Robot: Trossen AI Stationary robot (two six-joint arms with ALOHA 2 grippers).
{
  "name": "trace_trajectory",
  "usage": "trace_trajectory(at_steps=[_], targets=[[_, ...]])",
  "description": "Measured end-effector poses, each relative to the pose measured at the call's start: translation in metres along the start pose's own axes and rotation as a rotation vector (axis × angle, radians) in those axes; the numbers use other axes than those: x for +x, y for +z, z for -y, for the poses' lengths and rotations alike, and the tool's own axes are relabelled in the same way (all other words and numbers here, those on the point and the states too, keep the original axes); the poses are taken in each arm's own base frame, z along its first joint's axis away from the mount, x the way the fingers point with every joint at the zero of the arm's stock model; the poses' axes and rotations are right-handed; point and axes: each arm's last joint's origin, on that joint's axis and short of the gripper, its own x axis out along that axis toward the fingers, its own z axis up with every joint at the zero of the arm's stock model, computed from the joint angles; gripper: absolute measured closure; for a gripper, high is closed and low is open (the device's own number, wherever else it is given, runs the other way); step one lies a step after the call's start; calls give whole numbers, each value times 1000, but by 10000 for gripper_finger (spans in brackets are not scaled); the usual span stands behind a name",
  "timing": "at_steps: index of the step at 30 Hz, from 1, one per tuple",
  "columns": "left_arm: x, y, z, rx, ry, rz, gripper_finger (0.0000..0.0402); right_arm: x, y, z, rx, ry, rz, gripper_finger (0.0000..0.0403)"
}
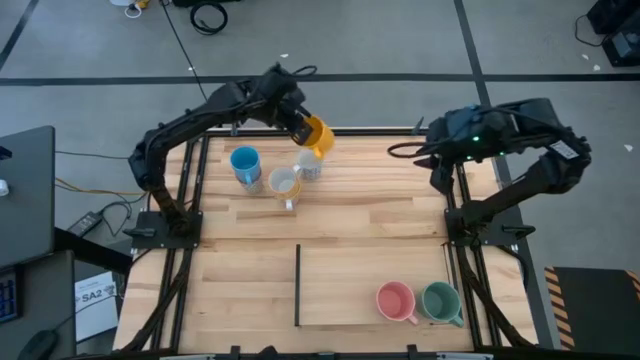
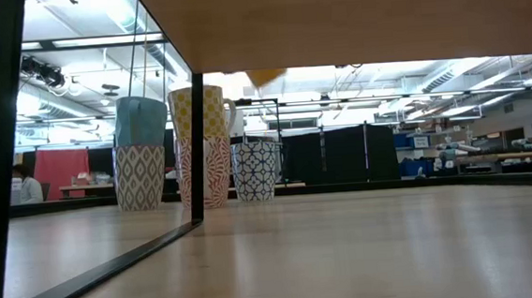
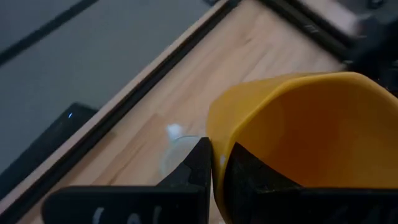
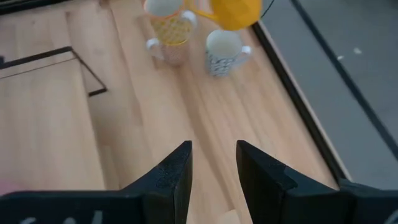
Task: Place coffee mugs
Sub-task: Put the yellow mug on the shelf
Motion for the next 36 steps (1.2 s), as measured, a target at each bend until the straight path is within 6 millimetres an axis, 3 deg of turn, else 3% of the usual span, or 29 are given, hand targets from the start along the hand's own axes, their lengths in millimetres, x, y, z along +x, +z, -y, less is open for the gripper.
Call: trace_trajectory(at_steps=[4, 8, 18, 25, 36], targets=[[-31, 10, 34, 89, -74, 58, 373, -7, -4, 4, -34, -28, 30, 273], [-56, 6, 74, 167, -167, 76, 373, -11, -8, 7, -42, -58, 59, 272], [-81, -42, 173, 280, -394, -6, 373, 24, -37, 3, -27, 46, 109, 273], [-81, -83, 224, 315, -442, -100, 373, 51, -56, -1, -34, 114, 83, 273], [-37, -131, 282, 379, -462, -232, 373, 75, -60, -6, -35, 116, 76, 273]])
